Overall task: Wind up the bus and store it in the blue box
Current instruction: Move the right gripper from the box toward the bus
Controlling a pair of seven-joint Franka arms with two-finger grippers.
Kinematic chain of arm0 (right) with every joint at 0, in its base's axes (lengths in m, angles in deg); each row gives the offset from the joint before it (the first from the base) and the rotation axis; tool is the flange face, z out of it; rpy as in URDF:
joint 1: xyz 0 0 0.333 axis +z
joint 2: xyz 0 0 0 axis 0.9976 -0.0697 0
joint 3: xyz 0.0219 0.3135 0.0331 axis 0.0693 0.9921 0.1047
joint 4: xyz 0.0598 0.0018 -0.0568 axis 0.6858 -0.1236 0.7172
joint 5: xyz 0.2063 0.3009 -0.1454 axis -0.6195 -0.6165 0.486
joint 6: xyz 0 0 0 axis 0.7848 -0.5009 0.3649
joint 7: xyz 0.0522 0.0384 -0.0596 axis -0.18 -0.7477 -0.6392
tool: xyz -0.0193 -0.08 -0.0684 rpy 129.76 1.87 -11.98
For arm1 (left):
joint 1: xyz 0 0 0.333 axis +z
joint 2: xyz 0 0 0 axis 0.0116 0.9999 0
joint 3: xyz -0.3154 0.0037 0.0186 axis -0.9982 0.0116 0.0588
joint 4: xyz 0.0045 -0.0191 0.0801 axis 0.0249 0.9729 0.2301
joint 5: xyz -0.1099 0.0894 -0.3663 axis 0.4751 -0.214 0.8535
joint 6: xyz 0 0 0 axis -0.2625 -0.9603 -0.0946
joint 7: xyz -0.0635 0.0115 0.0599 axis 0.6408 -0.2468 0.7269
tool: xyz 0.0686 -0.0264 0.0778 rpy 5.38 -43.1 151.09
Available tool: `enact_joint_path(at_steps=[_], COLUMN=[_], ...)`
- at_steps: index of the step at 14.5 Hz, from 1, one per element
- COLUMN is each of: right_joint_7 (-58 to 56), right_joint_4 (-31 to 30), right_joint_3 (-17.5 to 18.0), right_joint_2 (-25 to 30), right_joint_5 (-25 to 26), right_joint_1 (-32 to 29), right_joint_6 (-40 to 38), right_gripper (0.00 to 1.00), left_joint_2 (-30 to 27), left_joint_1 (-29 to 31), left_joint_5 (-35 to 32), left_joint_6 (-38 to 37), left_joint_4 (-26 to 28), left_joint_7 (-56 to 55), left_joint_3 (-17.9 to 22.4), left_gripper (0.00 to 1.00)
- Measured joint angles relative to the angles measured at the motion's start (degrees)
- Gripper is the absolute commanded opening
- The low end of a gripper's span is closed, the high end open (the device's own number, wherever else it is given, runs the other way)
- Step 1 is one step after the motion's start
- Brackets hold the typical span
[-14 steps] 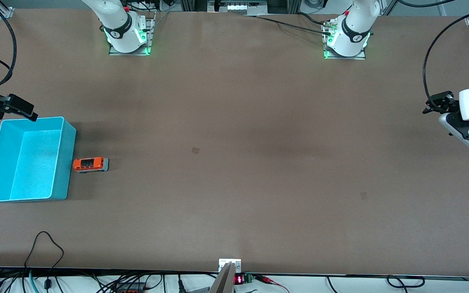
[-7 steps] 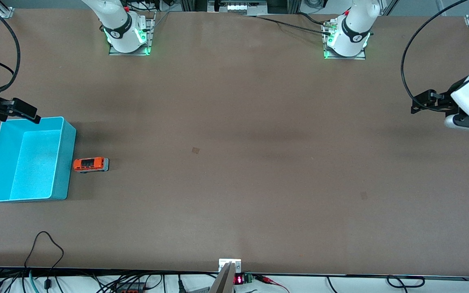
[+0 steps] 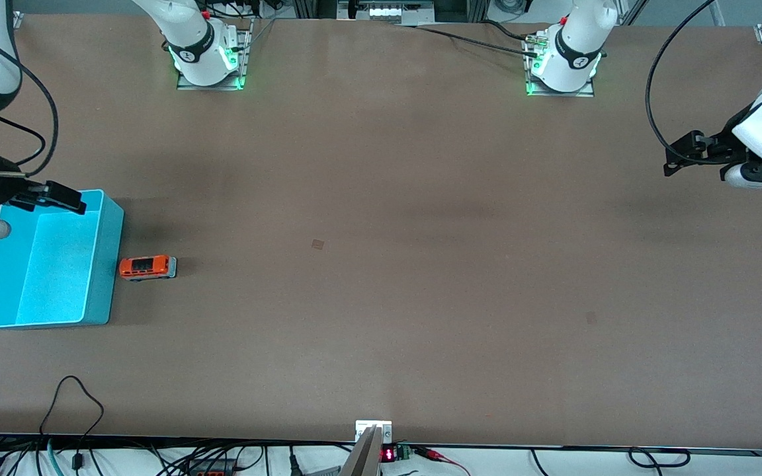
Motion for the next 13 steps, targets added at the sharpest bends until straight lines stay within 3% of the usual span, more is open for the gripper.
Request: enact_joint_path(at_steps=[10,13], right_joint_7=[-0.2,-10.1], right_joint_4=[0.4,0.1], right_joint_3=[0.2,-0.3], right_joint_2=[-11.4,-15.4], right_joint_5=[0.0,0.2], right_joint_1=[4.1,3.5], right_joint_6=[10.7,15.2], right_gripper=[1.00,1.00], left_joint_2=[-0.1,-0.1], left_joint_1=[0.0,0.0], left_joint_5=[0.0,0.0], left_joint_6=[-0.5,-0.6], left_joint_4=[-0.1,-0.1], left_joint_7=[-2.6,-2.7], left_joint_3=[-1.4,-1.4], left_gripper=[1.00,1.00])
